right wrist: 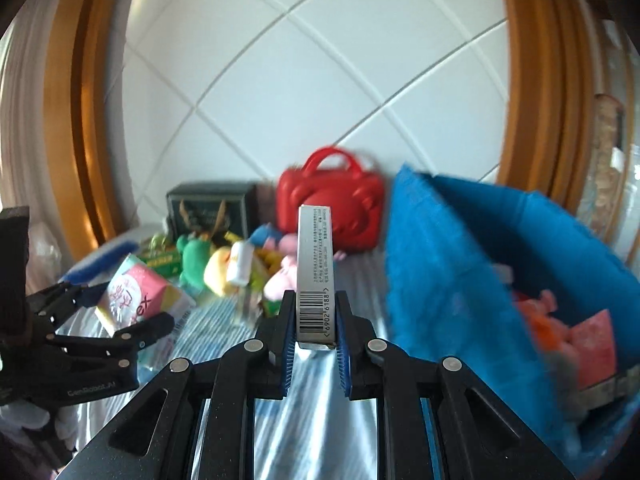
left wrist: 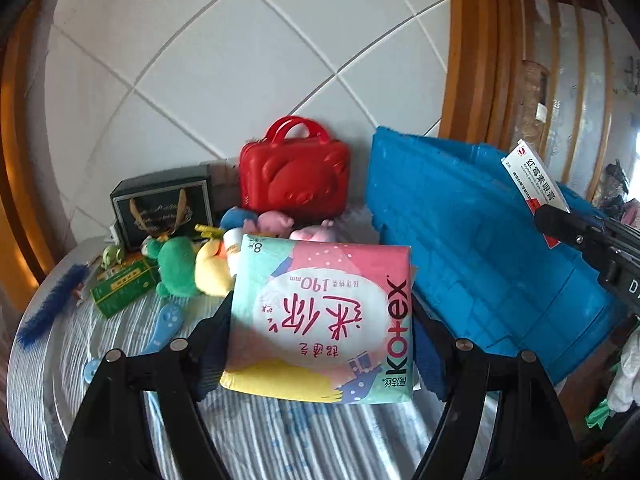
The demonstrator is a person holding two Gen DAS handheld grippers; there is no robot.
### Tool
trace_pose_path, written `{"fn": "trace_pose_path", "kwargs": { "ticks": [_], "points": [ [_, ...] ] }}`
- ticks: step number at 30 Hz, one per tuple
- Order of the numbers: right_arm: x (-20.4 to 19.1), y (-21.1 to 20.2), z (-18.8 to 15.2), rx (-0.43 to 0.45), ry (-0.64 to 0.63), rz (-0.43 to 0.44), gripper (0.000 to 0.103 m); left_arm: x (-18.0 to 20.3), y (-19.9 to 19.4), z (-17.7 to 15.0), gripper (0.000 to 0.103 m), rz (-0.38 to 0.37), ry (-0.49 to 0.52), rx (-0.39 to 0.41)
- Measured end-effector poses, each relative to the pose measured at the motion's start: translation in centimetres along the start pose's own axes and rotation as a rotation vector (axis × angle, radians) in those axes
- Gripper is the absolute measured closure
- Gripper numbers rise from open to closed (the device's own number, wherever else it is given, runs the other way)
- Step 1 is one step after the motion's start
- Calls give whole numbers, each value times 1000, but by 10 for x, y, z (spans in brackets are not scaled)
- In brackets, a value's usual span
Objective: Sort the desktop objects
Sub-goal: 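Carry the Kotex pack and white box in both tools over the blue bin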
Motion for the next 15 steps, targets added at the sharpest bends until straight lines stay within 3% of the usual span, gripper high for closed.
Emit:
{"fn": "trace_pose_path", "kwargs": {
  "ticks": [6, 15],
  "points": [
    [75, -55, 9, 78, 33, -140, 86, 77, -24, 42, 26, -81, 21, 77],
    [205, -105, -6, 68, 113, -272, 86, 225, -37, 77, 26, -188, 96, 109]
  ]
}}
Point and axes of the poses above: each gripper's, at about its wrist camera, not at the fingertips, and y roughly the way its jaws point, x to its right, z to its top, the point moved 3 cm from there along y, roughly the way its jaws point, and after that the axes turned 13 degrees about z, right-handed, at the moved point
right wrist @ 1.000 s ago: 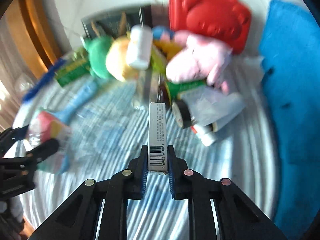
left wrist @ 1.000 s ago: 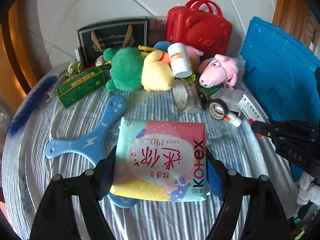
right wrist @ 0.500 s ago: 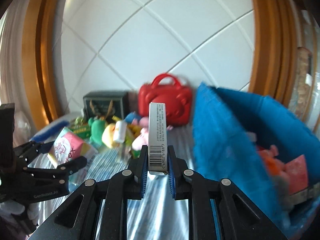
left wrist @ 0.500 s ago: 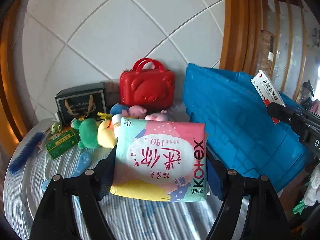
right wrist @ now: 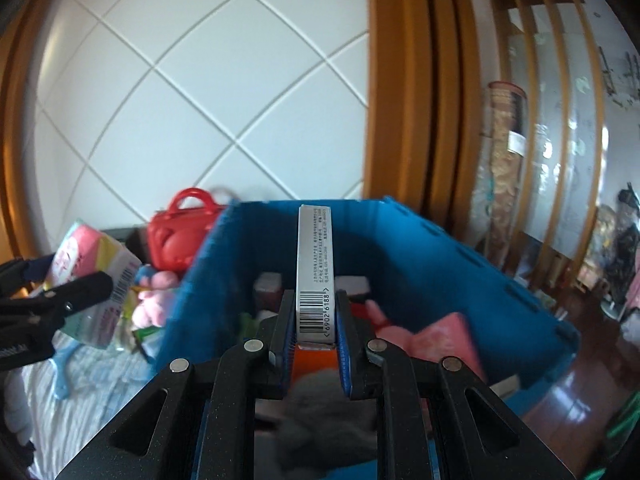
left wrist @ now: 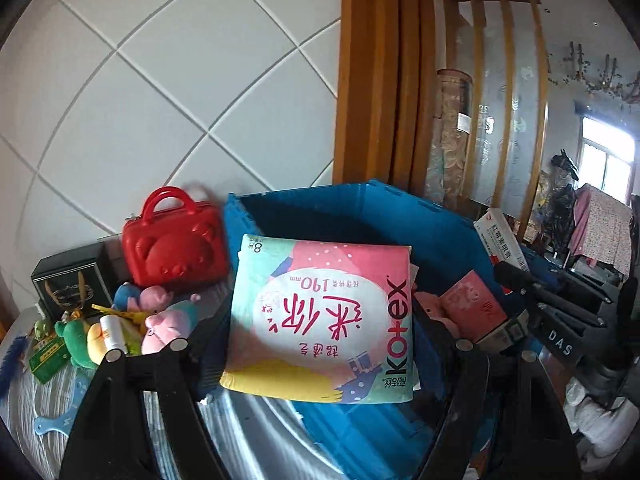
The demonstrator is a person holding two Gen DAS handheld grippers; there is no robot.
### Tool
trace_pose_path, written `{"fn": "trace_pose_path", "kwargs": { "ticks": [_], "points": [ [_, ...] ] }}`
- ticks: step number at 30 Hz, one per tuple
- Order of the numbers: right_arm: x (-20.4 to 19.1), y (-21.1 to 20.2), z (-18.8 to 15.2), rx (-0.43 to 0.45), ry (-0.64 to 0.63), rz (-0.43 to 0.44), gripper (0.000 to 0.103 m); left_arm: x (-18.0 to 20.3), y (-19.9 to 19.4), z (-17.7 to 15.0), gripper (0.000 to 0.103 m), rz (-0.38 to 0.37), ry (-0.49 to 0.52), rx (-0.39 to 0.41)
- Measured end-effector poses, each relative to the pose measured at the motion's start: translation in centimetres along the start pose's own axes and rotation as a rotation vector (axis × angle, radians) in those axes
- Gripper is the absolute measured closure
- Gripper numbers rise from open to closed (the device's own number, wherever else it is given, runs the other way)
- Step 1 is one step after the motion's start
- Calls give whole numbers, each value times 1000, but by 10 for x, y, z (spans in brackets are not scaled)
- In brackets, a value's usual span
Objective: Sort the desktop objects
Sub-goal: 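Carry the Kotex pack and white box in both tools over the blue bin, then open both tools to drop the Kotex pack and white box into the bin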
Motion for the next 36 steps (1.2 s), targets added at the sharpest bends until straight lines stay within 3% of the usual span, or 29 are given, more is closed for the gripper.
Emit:
{"fn": "trace_pose_path", "kwargs": {
  "ticks": [6, 14, 21, 36],
  "points": [
    [68, 8, -16, -49, 26, -30, 86, 82, 22, 8, 26, -33, 67, -37],
    [130, 24, -30, -95, 47, -49, 85, 136, 46, 10, 26, 42, 138, -84],
    [146, 41, -32, -126, 38, -26, 85, 147, 53, 10, 25, 93, 146, -103],
    [155, 57, -37, -173, 43, -52, 85, 145, 56, 10, 24, 113, 162, -117]
  ]
}}
Point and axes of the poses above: each gripper's, at about its wrist camera, not at the fingertips, and y roughly the way its jaws point, x to its right, z to its top, the point moved 3 cm from there along y, roughly the way its jaws point, and after that the axes turned 13 degrees about z, right-handed, at the moved point
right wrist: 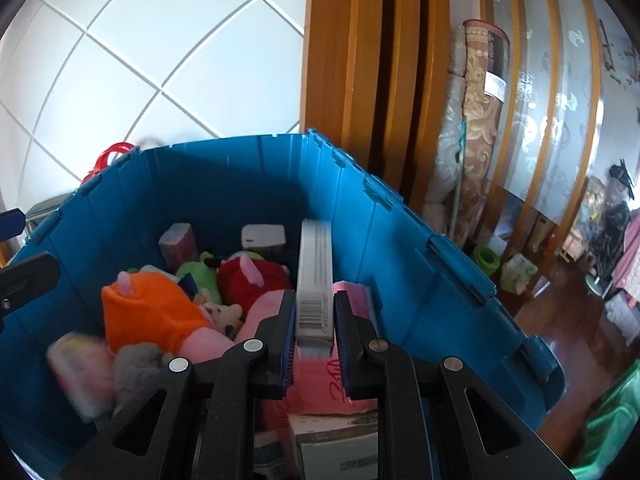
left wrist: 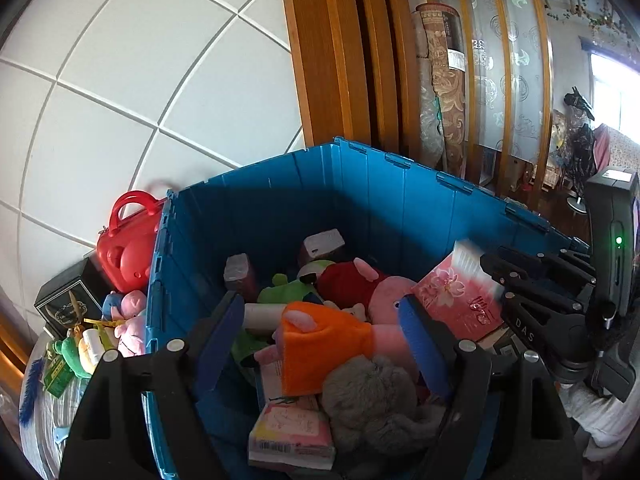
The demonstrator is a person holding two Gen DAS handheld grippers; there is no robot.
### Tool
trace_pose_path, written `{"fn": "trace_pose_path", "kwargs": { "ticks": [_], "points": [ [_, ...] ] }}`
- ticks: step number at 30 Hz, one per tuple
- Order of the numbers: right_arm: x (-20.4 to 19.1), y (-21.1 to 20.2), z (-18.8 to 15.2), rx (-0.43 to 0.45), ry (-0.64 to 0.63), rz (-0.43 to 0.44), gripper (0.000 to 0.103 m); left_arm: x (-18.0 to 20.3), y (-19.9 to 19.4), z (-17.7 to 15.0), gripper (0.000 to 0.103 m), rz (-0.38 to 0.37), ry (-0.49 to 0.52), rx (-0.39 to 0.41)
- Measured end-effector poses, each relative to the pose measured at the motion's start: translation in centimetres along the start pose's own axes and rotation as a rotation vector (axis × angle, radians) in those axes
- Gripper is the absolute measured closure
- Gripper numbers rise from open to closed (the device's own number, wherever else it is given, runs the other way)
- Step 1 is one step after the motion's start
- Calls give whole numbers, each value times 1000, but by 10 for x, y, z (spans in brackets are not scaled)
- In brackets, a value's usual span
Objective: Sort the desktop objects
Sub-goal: 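Open both tools to drop the Kotex pack and white box into the bin, then withdraw both open tools from the bin back over the pile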
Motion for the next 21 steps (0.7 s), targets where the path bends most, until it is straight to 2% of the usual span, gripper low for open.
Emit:
{"fn": "trace_pose_path", "kwargs": {
  "ticks": [3, 6, 7, 8, 9, 10, 11, 13, 21],
  "points": [
    [0, 0, -1, -1, 7, -2, 80, -2, -1, 0, 24, -5, -6, 2],
    [0, -4, -1, 9, 13, -7, 67, -3, -3, -1, 24, -10, -16, 11],
    [0, -7, -1, 16, 14, -9, 54, -5, -4, -2, 24, -13, -24, 17],
    [0, -10, 0, 22, 14, -13, 37, -7, -6, -2, 24, -15, -32, 22],
    [0, -13, 0, 31, 13, -20, 29, -9, -8, -3, 24, -17, -39, 26],
    [-2, -19, 1, 47, 11, -27, 15, -13, -11, -4, 24, -21, -54, 35],
    [-4, -25, 3, 65, 5, -30, 7, -16, -14, -5, 24, -23, -65, 43],
    [-10, -36, 6, 96, -7, -30, 0, -23, -21, -7, 24, -14, -86, 64],
    [-59, -82, 26, 262, -47, 56, 0, -91, -61, -20, 22, 104, -211, 185]
  ]
}}
Point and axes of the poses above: each gripper's, at about its wrist camera, not at the fingertips, and y roughly the way its jaws point, x to its right, z to its top, the point moved 3 cm from there along y, roughly the way its jaws point, and after that the axes turned 13 degrees about z, right-handed, at the moved point
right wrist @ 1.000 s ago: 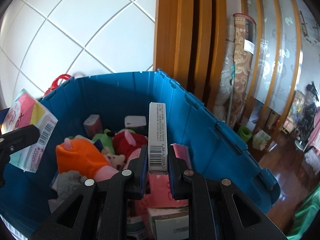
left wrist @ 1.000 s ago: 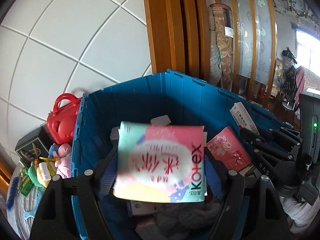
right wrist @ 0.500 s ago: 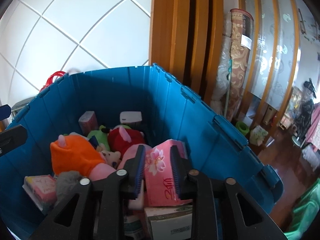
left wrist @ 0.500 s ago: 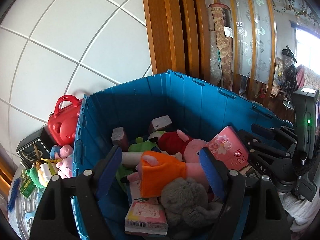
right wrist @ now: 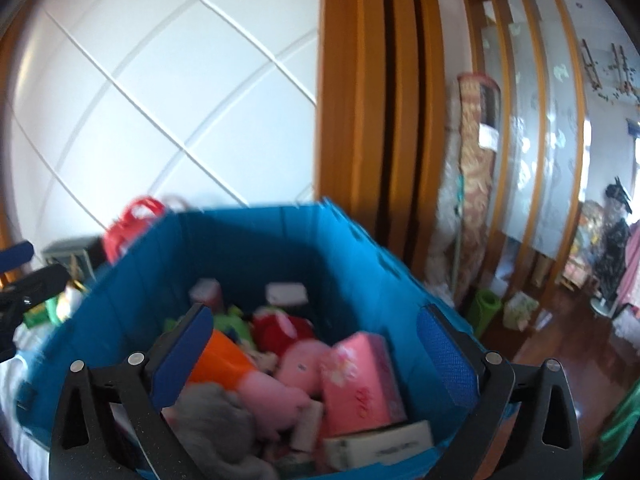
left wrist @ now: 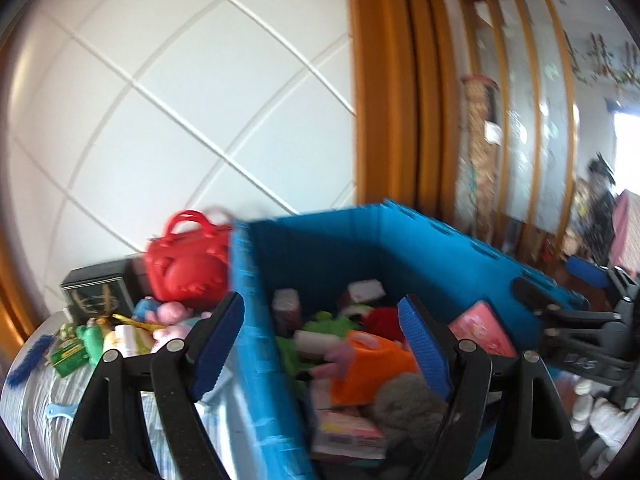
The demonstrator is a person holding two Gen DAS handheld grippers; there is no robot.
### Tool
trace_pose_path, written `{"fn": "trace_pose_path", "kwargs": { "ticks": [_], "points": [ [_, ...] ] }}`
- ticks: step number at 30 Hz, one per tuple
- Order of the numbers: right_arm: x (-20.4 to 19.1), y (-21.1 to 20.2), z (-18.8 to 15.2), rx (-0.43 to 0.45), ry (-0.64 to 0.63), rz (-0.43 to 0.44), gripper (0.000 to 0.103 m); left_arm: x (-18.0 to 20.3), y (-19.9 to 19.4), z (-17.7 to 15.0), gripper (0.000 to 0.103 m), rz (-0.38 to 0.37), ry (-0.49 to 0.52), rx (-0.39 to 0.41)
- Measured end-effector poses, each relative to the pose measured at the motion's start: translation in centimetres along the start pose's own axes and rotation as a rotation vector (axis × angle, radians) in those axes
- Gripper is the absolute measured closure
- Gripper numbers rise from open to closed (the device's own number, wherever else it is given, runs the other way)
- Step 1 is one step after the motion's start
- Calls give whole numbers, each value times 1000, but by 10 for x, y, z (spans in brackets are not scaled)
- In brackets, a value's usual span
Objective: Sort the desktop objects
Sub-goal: 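Withdraw both open tools from the bin back over the pile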
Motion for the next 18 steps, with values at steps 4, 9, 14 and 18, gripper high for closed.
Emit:
{"fn": "trace_pose_path", "kwargs": {
  "ticks": [4, 9, 14, 18],
  "points": [
    [-44, -11, 16, 71, -5, 79, 0, -53, -3, -6, 14, 68, -54, 11],
    [-116, -4, 23, 58, -44, 186, 0, -128, 4, -23, 14, 99, -110, -32],
    [-194, 9, 29, 42, -71, 258, 0, -216, 14, -41, 14, 184, -121, -77],
    [-260, 34, 32, 6, -88, 321, 0, -288, 31, -56, 14, 253, -124, -142]
  ]
}}
Point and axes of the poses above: each gripper's, at about its wrist camera, not at the fingertips, and y roughly the way its jaws point, x to its right, z to its top, the point moved 3 cm from there along y, roughly the way its jaws point, and after that the axes turned 13 degrees about z, right-handed, at the moved point
